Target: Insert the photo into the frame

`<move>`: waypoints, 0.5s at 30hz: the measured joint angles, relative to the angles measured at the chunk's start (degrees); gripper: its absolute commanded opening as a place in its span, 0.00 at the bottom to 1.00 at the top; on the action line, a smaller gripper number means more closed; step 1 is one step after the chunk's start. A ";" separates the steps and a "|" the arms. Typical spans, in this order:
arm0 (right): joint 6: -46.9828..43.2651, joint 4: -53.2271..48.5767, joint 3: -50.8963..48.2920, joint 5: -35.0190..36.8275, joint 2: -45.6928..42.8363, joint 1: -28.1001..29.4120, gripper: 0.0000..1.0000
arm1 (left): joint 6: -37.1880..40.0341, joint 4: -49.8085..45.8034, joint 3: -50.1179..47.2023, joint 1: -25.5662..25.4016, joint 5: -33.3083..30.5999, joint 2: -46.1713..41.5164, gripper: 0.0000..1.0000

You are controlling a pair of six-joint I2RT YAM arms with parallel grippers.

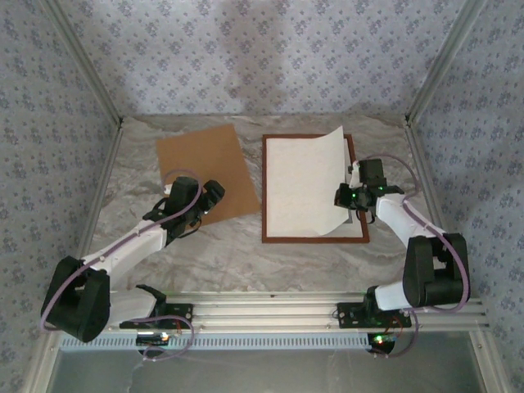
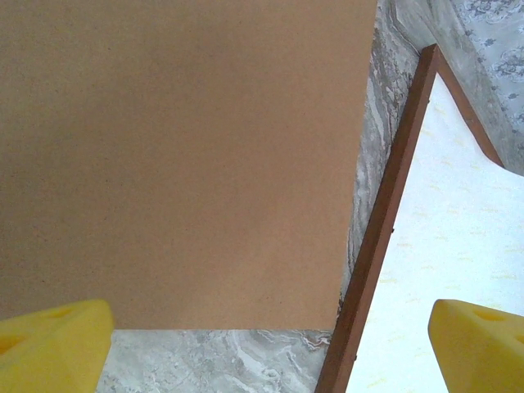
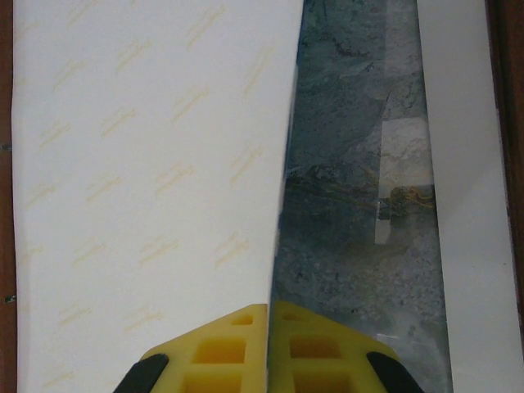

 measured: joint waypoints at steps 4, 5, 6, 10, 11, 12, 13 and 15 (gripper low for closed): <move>0.68 0.50 0.00 -0.13 0.33 0.00 0.42 | 0.00 0.04 0.04 0.02 0.02 0.24 0.99; 0.90 0.48 0.00 -0.15 0.33 0.00 0.50 | 0.00 0.02 0.09 0.07 0.02 0.33 0.99; 0.85 0.44 0.00 0.02 0.33 -0.02 0.56 | 0.00 0.04 0.11 0.13 0.04 0.33 0.99; 1.07 -0.24 0.00 1.49 0.33 -0.31 0.76 | 0.00 0.04 0.22 0.26 0.42 0.33 0.99; 1.44 -0.66 0.02 2.21 0.33 -0.48 0.81 | 0.00 0.04 0.22 0.33 0.44 0.33 0.99; 1.38 -1.09 0.04 2.78 0.33 -0.57 0.84 | 0.00 0.04 0.22 0.37 0.46 0.33 0.98; 1.51 -1.64 0.09 3.61 0.33 -0.72 0.89 | 0.00 0.04 0.22 0.37 0.46 0.35 0.98; 1.92 -3.19 0.39 5.44 0.33 -0.98 1.00 | 0.00 0.04 0.22 0.39 0.48 0.35 0.99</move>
